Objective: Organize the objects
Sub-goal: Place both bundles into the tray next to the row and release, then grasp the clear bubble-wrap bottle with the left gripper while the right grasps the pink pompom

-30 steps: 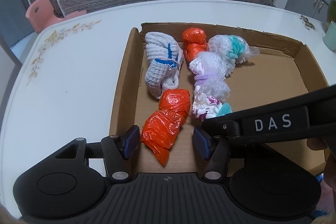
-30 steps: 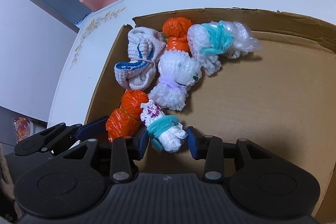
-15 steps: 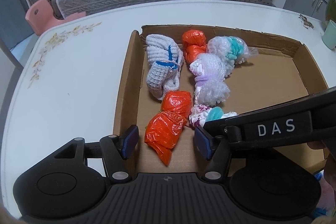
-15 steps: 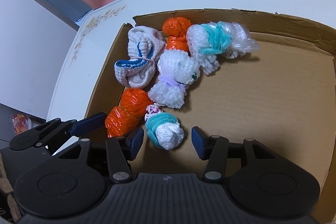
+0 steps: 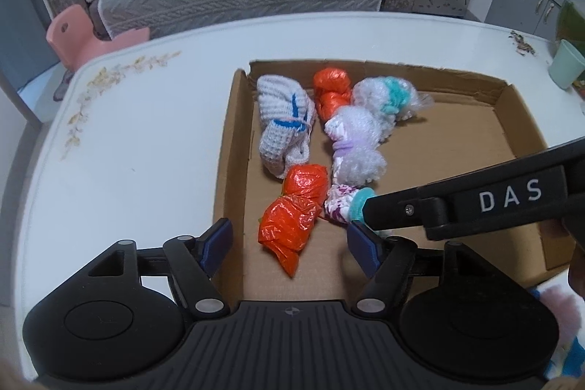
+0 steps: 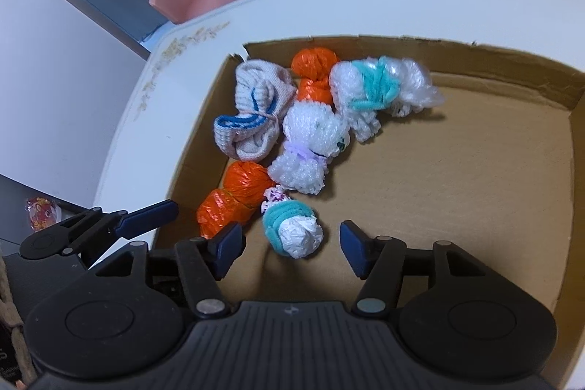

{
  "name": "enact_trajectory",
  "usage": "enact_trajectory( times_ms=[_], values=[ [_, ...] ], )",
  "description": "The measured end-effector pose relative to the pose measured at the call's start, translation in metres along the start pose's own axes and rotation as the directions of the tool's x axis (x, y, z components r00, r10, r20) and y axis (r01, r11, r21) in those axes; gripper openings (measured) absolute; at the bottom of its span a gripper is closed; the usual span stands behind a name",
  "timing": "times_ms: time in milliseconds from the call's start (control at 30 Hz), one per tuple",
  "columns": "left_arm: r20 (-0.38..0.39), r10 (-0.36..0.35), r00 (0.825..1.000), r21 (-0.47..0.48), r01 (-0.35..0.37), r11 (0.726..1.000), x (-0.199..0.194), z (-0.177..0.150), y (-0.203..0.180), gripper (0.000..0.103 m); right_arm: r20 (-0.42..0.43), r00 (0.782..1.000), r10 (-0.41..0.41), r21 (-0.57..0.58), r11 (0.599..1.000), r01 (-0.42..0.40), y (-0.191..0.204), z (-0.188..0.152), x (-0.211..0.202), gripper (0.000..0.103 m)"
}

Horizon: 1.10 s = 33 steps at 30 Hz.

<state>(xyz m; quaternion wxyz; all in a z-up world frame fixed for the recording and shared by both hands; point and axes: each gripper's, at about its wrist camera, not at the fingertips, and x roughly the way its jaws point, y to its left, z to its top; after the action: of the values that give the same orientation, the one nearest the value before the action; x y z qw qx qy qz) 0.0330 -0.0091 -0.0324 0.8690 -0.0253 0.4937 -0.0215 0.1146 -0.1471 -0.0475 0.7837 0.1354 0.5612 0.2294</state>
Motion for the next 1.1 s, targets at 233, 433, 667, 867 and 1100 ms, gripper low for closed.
enact_trajectory(
  times_ms=[233,433,667,867,1100],
  values=[
    [0.005,-0.008,1.0,0.02,0.008,1.0,-0.039,-0.002,0.004,0.082,0.017,1.0,0.009,-0.082,0.997,-0.007,0.013,-0.004,-0.017,0.063],
    [-0.033,-0.037,0.999,0.076,0.039,0.996,-0.063,-0.021,0.002,0.085,0.028,0.999,-0.04,-0.214,0.976,0.045,0.018,-0.022,-0.04,0.079],
    [-0.115,-0.092,0.989,0.131,0.107,0.986,-0.088,-0.058,-0.008,0.087,0.039,0.994,-0.104,-0.213,0.971,0.11,-0.004,-0.049,-0.077,0.084],
    [-0.166,-0.103,0.981,0.136,0.126,0.983,-0.099,-0.109,-0.021,0.088,0.054,0.989,-0.139,-0.141,0.979,0.145,-0.03,-0.083,-0.103,0.087],
    [-0.259,-0.059,0.964,0.141,0.098,0.985,-0.075,-0.156,-0.026,0.088,-0.008,0.986,-0.165,-0.066,0.984,0.164,-0.051,-0.118,-0.102,0.087]
  ],
)
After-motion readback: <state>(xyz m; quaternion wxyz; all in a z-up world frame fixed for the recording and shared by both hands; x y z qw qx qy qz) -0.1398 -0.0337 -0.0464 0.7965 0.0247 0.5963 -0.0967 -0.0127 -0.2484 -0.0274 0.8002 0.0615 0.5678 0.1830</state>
